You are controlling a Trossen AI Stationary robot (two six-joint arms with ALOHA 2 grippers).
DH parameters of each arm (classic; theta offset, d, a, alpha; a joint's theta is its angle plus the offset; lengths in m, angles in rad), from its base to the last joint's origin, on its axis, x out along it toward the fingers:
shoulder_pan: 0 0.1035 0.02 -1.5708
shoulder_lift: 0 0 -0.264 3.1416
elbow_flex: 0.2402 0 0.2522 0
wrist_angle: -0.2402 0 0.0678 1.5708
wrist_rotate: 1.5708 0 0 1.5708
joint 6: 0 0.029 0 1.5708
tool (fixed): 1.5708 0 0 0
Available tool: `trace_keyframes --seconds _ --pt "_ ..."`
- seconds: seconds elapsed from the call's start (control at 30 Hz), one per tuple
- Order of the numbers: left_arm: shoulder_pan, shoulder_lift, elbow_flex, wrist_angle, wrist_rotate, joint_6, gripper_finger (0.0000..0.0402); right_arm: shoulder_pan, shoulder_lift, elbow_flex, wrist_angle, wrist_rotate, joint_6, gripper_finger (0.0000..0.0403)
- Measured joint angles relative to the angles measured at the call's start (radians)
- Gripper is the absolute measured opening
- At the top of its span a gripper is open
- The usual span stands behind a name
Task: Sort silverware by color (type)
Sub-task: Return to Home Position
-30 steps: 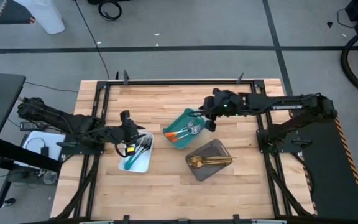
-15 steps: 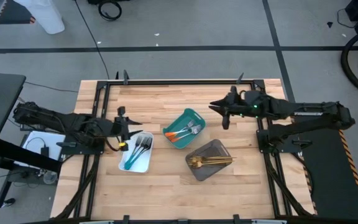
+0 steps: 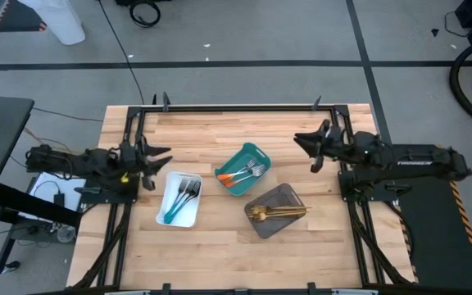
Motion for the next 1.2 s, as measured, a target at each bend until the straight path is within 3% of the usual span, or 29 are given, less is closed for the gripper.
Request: trace_keyframes --seconds 0.17,0.4,0.63,0.97,1.2 --pt "-0.009 -0.034 -0.073 0.089 0.024 0.058 0.0133 0.002 -0.058 -0.018 0.007 0.014 0.069 0.0081" --pt "-0.010 -0.032 -0.179 0.266 0.058 0.070 0.0133 0.056 -0.012 -0.022 -0.273 -0.029 0.336 0.0081" --pt "-0.009 -0.032 -0.286 0.481 0.052 0.129 0.0133 0.145 -0.057 -0.020 -0.176 0.027 0.147 0.0081" --pt "-0.010 -0.032 -0.294 0.482 0.049 0.150 0.0133 0.162 -0.217 -0.027 -0.222 0.080 -0.004 0.0078" --pt "-0.010 -0.032 -0.306 0.496 0.109 0.128 0.0123 0.161 -0.357 -0.190 -0.102 0.080 0.022 0.0078"
